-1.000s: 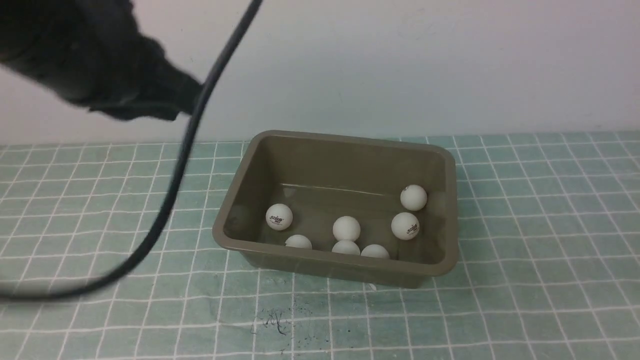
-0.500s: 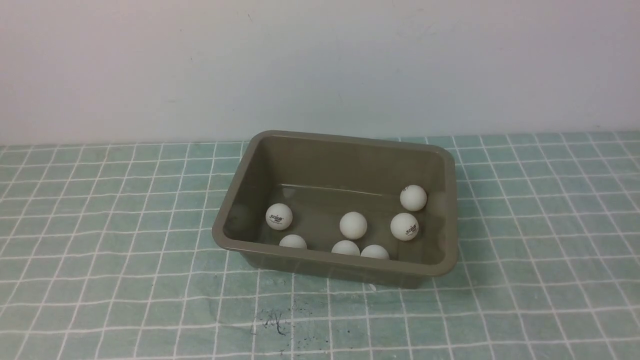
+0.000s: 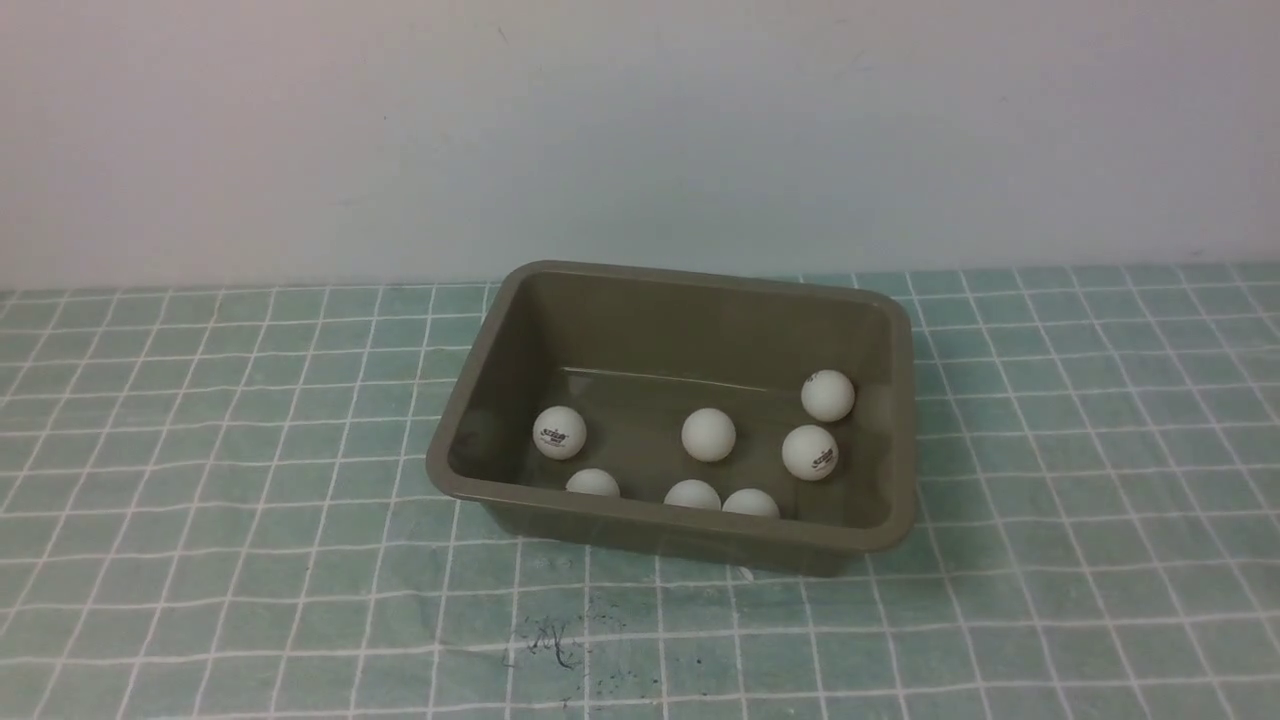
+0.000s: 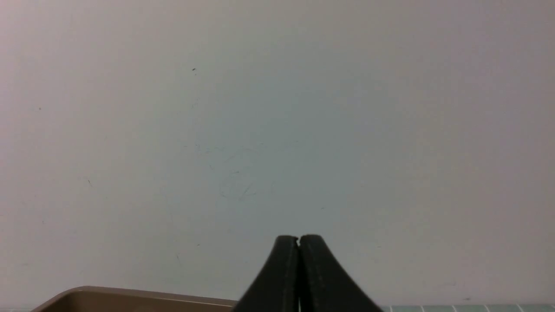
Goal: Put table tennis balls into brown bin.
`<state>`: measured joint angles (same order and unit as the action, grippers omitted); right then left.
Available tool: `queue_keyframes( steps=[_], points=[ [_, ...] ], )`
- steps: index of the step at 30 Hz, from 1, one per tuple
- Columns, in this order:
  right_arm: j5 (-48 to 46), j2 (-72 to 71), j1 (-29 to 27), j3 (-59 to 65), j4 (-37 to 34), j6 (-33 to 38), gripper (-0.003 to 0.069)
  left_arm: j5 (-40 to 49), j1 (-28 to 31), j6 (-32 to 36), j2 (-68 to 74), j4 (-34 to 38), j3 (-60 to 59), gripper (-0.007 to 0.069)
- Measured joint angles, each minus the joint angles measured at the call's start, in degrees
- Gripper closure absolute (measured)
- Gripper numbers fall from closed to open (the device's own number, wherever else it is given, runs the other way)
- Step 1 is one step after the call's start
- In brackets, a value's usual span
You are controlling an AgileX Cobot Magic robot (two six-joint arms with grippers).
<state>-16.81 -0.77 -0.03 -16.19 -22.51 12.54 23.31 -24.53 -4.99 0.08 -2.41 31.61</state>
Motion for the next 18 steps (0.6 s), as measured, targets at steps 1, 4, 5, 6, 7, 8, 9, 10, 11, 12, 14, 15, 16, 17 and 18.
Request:
queue_keyframes(
  steps=[1, 4, 5, 6, 7, 8, 9, 10, 11, 12, 14, 15, 16, 17, 18],
  points=[
    [0.0, 0.0, 0.0, 0.0, 0.0, 0.0, 0.0673, -0.1, 0.0, 0.0, 0.0, 0.0, 0.0, 0.0629],
    [0.0, 0.0, 0.0, 0.0, 0.0, 0.0, 0.0673, -0.8, 0.0, 0.0, 0.0, -0.1, 0.0, 0.0629],
    [0.0, 0.0, 0.0, 0.0, 0.0, 0.0, 0.0673, -0.8, 0.0, 0.0, 0.0, -0.2, -0.2, 0.0629],
    [0.0, 0.0, 0.0, 0.0, 0.0, 0.0, 0.0673, -0.9, 0.1, 0.1, 0.0, -0.4, -0.4, 0.0629],
    [0.0, 0.0, 0.0, 0.0, 0.0, 0.0, 0.0673, -1.2, 0.2, 0.5, -0.1, -0.6, -1.0, 0.0629],
    [0.0, 0.0, 0.0, 0.0, 0.0, 0.0, 0.0673, -1.3, 0.8, 1.2, -0.3, -0.7, -2.0, 0.0629],
    [-0.2, 0.0, 0.0, 0.0, 0.0, 0.0, 0.0673, -1.3, 2.0, 2.3, -0.7, -0.5, -3.8, 0.0629],
    [-0.5, 0.0, 0.0, 0.0, 0.0, 0.0, 0.0673, -1.3, 3.6, 3.2, -1.0, -0.3, -5.3, 0.0629],
    [-0.7, 0.0, 0.0, 0.0, 0.0, 0.0, 0.0673, -1.3, 5.3, 4.4, -1.1, 0.4, -7.4, 0.0629],
    [-1.1, 0.0, 0.0, 0.0, 0.0, 0.0, 0.0673, -1.4, 6.7, 5.0, -1.1, 0.8, -8.3, 0.0629],
    [-2.3, 0.0, 0.0, 0.0, 0.0, 0.0, 0.0673, -1.3, 12.3, 7.6, -1.2, 2.4, -14.4, 0.0629],
    [-3.0, 0.0, 0.0, 0.0, 0.0, 0.0, 0.0673, -1.2, 14.9, 8.3, -1.2, 2.9, -16.4, 0.0629],
    [-3.9, 0.0, 0.0, 0.0, 0.0, 0.0, 0.0673, -1.2, 18.1, 9.2, -1.2, 3.9, -19.8, 0.0629],
    [-4.0, 0.0, 0.0, 0.0, 0.0, 0.0, 0.0673, -1.2, 18.1, 9.3, -1.2, 4.0, -20.2, 0.0629],
    [-4.5, 0.0, 0.0, 0.0, 0.0, 0.0, 0.0673, -1.3, 20.1, 9.7, -1.1, 4.5, -22.5, 0.0629]
  ],
)
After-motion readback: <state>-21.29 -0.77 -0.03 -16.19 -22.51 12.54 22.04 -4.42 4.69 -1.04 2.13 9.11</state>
